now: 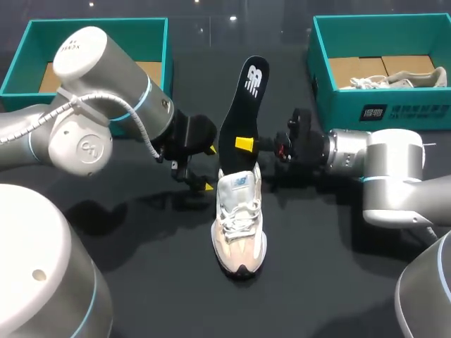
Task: Take the shoe out of the shoebox, open the shoe tongue, remove and reinsert the insole, then place the shoe into the shoebox
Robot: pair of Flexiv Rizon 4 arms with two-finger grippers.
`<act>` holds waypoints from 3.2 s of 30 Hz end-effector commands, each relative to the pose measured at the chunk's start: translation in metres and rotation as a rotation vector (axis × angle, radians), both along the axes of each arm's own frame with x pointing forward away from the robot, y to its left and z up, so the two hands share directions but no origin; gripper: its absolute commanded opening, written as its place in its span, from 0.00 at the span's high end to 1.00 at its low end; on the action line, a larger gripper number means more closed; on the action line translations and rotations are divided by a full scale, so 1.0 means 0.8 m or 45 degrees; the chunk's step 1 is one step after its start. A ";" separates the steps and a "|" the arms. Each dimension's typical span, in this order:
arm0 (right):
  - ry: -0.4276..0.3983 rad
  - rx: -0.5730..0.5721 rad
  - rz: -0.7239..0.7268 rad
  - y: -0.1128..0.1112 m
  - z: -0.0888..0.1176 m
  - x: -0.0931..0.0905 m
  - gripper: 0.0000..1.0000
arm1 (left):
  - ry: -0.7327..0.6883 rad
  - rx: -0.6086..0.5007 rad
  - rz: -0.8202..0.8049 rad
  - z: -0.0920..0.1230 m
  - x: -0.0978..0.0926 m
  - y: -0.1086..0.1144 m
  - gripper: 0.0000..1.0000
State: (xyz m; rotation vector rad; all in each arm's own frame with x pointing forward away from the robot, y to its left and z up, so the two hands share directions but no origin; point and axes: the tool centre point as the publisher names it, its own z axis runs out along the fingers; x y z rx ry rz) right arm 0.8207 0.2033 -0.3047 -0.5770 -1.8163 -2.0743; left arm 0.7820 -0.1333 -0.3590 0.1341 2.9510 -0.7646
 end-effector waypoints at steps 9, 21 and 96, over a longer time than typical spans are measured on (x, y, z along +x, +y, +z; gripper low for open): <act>-0.072 -0.061 0.004 0.005 0.013 -0.012 1.00 | 0.000 0.004 0.000 0.001 0.000 0.000 0.00; -0.113 -0.094 0.040 0.003 0.002 -0.025 1.00 | 0.000 0.004 0.000 0.001 0.000 0.000 0.00; 0.108 -0.270 0.113 0.007 -0.065 -0.075 0.93 | 0.000 0.004 0.000 0.001 0.000 0.000 0.00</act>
